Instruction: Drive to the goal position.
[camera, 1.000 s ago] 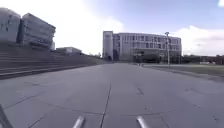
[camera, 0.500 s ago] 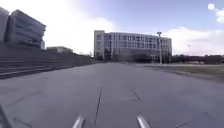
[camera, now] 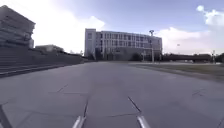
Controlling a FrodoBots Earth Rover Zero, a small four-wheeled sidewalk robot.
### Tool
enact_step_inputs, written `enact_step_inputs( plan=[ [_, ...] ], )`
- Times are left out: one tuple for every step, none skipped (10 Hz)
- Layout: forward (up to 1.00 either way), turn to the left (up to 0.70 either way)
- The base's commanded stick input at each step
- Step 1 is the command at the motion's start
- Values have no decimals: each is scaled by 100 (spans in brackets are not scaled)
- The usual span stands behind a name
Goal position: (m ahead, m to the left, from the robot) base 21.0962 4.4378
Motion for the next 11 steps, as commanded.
enact_step_inputs(
  plan=[
    [100, -27],
    [100, -27],
    [100, -27],
    [100, -27],
    [100, -27],
    [100, -17],
    [100, -7],
    [100, 0],
    [100, -8],
    [100, -27],
    [100, -27]
  ],
)
